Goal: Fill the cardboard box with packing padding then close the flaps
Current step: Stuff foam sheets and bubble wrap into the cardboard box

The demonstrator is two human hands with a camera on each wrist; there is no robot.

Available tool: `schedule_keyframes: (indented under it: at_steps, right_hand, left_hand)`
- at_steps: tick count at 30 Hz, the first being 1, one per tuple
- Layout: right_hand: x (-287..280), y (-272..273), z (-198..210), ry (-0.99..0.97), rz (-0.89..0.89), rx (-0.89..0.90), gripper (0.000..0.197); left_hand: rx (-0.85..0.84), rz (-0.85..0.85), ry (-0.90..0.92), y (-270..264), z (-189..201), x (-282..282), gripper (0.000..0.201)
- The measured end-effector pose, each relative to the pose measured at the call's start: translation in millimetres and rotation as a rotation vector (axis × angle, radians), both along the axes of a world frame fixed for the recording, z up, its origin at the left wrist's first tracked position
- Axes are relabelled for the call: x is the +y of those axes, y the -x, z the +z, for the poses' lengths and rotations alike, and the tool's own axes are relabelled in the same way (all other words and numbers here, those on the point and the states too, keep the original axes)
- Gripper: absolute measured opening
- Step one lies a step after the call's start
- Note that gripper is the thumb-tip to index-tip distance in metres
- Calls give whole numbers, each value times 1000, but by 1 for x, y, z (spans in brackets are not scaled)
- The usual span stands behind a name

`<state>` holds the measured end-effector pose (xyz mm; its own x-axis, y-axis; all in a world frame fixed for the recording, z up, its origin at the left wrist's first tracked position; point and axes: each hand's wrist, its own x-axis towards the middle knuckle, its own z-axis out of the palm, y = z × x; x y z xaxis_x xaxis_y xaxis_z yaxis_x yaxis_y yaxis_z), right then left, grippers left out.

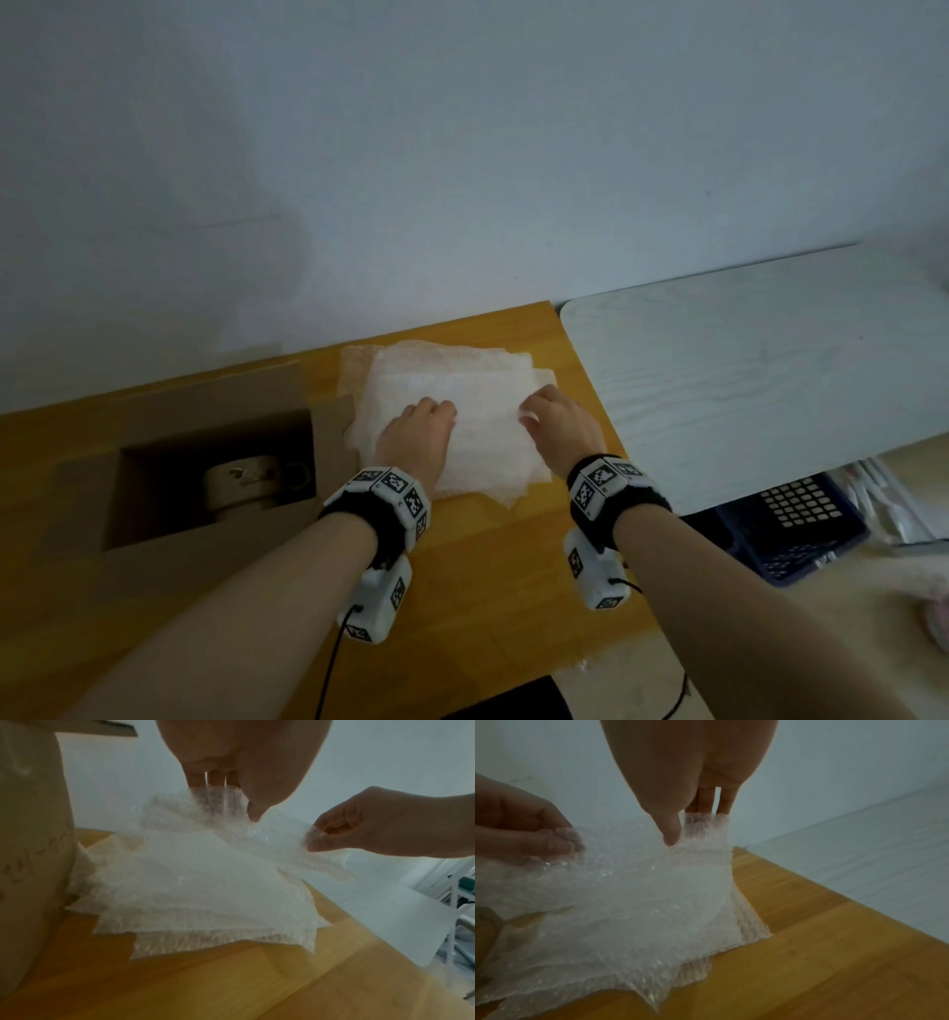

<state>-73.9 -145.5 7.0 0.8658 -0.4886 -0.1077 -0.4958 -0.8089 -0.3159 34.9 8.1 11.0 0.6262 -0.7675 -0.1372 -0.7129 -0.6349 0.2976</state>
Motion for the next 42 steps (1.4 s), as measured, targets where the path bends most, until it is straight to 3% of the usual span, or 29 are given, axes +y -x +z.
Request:
schedule_keyframes:
  at_steps: [6, 12, 23, 36, 42]
  right_hand:
    - [3, 3, 42, 57, -79, -60, 22]
    - [22, -1, 91, 134, -101, -178, 21]
    - [120, -50, 144, 227, 33, -252, 27]
    - [217, -102, 132, 211, 182, -169, 22]
    - [233, -119, 107, 175, 279, 26, 27]
  left_hand:
    - [-68, -32, 68, -9, 35, -3, 30]
    - [-114, -43, 248, -28, 82, 14, 29]
    - [-212, -95, 212, -73, 140, 128, 30]
    - [-278, -22, 234, -113, 113, 253, 19]
    - [-144, -13, 58, -115, 85, 274, 29]
